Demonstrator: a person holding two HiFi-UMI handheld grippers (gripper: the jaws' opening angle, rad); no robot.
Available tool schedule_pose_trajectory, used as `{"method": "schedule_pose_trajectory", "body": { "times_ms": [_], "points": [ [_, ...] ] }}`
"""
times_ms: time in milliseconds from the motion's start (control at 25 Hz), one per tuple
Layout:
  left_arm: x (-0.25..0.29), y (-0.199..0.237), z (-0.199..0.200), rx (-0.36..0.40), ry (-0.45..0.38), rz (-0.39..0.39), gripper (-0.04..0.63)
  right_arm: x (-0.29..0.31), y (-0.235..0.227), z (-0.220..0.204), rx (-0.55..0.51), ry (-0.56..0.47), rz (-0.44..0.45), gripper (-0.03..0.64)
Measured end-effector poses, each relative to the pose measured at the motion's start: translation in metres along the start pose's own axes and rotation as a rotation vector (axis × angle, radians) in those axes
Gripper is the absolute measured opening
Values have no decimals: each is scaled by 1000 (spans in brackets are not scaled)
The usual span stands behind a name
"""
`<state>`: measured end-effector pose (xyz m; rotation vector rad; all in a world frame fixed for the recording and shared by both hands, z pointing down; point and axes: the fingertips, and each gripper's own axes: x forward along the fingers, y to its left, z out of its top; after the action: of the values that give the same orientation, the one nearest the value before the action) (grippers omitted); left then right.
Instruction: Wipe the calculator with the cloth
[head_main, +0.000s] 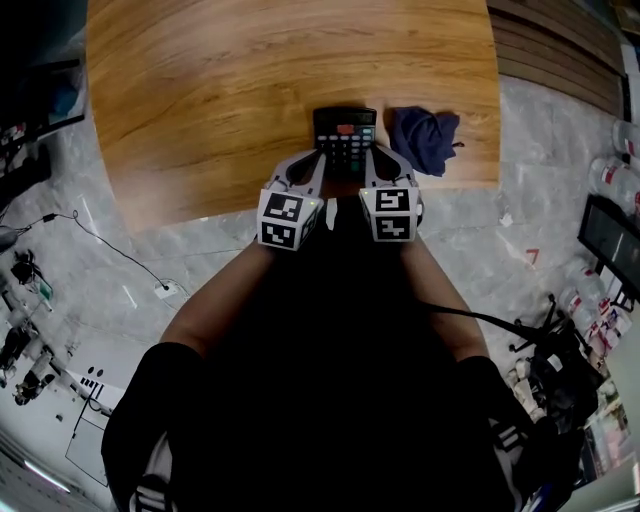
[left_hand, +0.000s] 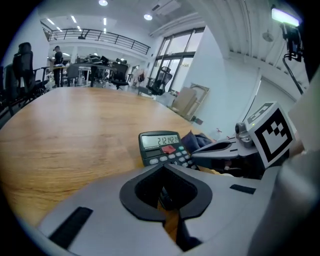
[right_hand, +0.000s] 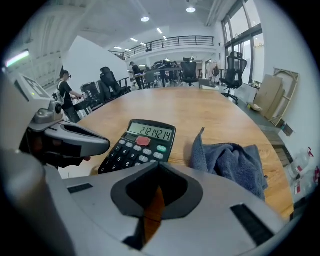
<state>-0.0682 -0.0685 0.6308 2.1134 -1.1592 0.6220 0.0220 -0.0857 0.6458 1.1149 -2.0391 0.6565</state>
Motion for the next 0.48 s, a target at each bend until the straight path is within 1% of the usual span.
{"method": "schedule_pose_trajectory", "body": {
  "times_ms": [80,160,240,280,320,360,480],
  "points": [
    [-3,5,-1,-27,2,9,-2,0,-2,1,15,2,-1,15],
    [-8,11,3,-72,-19,8,-2,1,-5,0,45,11,-5,15],
    [-13,13,5,-124,-40,-19,-2,1,-8,-3,71,21,-4,15],
    [-15,13,7,-152,-46,-41,73,1,-8,-3,74,22,-3,15],
    [-16,14,8,-177,-46,-63,104,0,-9,-3,72,21,-1,15],
    [-17,15,8,-194,-38,-82,115,0,-8,-3,68,21,2,15],
    [-17,14,11,-213,-27,-124,135,-1,-10,-2,60,19,11,15]
  ]
}}
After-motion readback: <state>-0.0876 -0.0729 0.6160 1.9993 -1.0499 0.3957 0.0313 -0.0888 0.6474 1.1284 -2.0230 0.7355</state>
